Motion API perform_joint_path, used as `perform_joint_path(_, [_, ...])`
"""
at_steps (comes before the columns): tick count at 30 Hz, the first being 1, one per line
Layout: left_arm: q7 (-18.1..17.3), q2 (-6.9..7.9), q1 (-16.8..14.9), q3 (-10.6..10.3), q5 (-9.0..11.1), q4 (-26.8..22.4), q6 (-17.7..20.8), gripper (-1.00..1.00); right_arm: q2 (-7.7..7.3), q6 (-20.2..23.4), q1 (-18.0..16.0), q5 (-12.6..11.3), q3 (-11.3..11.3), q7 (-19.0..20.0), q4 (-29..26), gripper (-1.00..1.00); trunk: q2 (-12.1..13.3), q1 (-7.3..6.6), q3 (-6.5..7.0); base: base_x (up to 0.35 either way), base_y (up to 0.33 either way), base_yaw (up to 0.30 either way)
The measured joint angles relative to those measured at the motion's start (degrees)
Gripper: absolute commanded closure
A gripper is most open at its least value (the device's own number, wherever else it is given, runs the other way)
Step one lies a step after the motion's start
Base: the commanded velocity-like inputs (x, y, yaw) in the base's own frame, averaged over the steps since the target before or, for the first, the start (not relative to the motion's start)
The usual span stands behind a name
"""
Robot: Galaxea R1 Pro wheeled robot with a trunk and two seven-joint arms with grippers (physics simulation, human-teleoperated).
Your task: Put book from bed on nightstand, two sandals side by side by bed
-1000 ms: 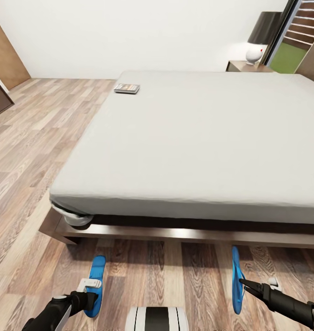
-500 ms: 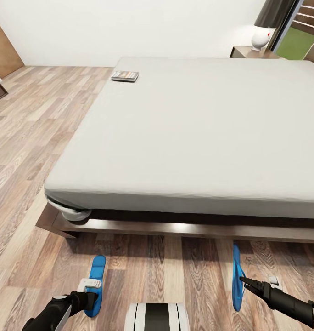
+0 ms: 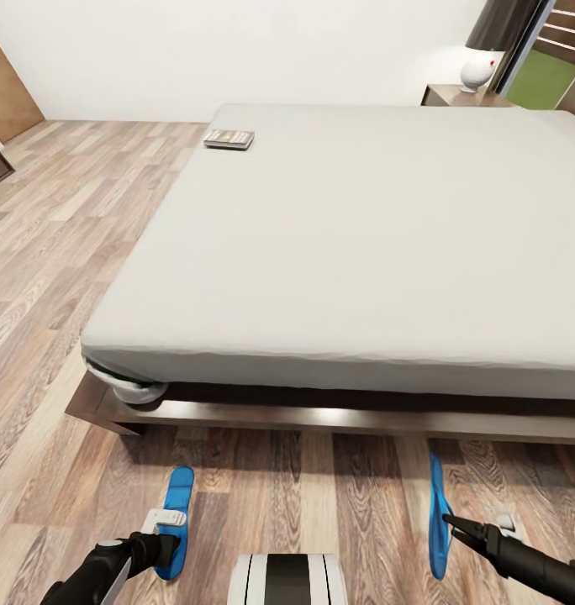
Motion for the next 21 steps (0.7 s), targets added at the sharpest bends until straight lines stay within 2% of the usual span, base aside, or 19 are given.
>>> perform_joint_path(15, [0.0,-0.02,0.0,0.1,0.0,-0.1,0.0,1.0,0.0,0.2,0.0,0.0,-0.1,0.1,0.2,1.0,0.0,0.0,0.0,0.0,0.0,0.0])
perform_joint_path(21, [0.0,0.0,0.0,0.2,0.0,0.0,0.1,1.0,0.0,0.2,0.0,0.0,-0.1,0.1,0.2,1.0,-0.1,0.16,-1.32,0.0,0.0,0.0])
